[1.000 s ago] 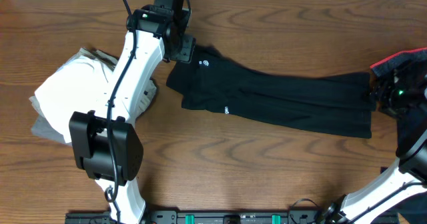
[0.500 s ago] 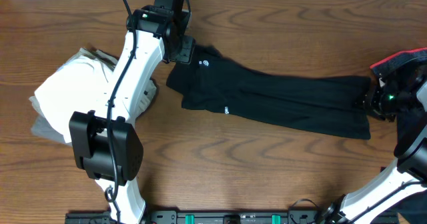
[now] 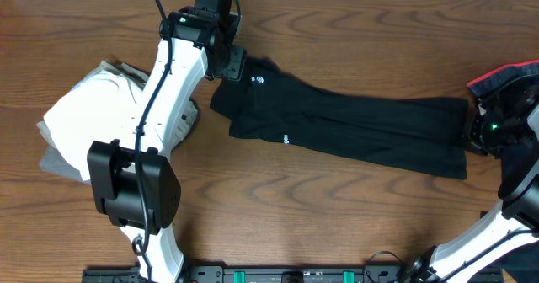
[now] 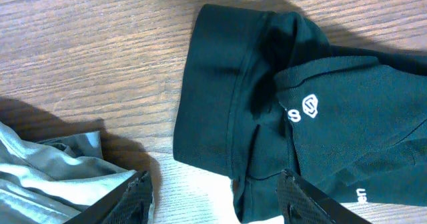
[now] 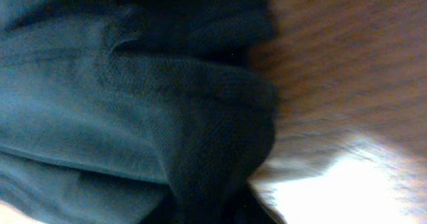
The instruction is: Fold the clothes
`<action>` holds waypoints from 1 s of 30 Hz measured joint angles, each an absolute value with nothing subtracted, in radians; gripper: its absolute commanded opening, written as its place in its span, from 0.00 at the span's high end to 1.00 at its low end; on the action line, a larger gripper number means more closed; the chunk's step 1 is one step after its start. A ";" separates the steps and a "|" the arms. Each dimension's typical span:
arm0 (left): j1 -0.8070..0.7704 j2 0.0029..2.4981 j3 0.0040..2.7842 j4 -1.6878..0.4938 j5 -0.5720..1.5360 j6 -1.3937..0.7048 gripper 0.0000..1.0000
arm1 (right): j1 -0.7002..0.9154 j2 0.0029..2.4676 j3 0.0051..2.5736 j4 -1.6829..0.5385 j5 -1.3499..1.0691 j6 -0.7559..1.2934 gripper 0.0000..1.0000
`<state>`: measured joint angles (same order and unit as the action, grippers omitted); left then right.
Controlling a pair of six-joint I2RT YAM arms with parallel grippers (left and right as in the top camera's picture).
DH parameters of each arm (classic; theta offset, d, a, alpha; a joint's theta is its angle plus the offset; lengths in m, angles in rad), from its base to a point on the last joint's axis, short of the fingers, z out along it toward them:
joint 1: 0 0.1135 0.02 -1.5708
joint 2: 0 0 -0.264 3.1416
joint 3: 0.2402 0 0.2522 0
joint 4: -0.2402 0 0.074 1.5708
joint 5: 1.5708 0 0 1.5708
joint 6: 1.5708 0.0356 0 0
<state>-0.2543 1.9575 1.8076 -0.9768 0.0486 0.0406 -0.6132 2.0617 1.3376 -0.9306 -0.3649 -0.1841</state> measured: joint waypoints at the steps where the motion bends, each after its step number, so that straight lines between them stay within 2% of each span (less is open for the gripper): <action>1: -0.254 1.958 1.808 -0.977 0.049 0.041 0.38 | -0.614 2.062 1.338 -0.930 -0.360 -0.185 0.99; 18: -0.254 1.958 1.808 -0.968 0.049 0.041 0.38 | -0.628 2.055 1.456 -1.093 -0.241 -0.138 0.99; 30: -0.254 1.958 1.808 -0.968 0.049 0.041 0.38 | -0.643 1.918 1.506 -1.118 -0.226 -0.113 0.99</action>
<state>-0.2543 1.9575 1.8076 -0.9684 0.0486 0.0406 -0.6426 1.9182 1.5063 -1.1175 -0.2260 -0.1127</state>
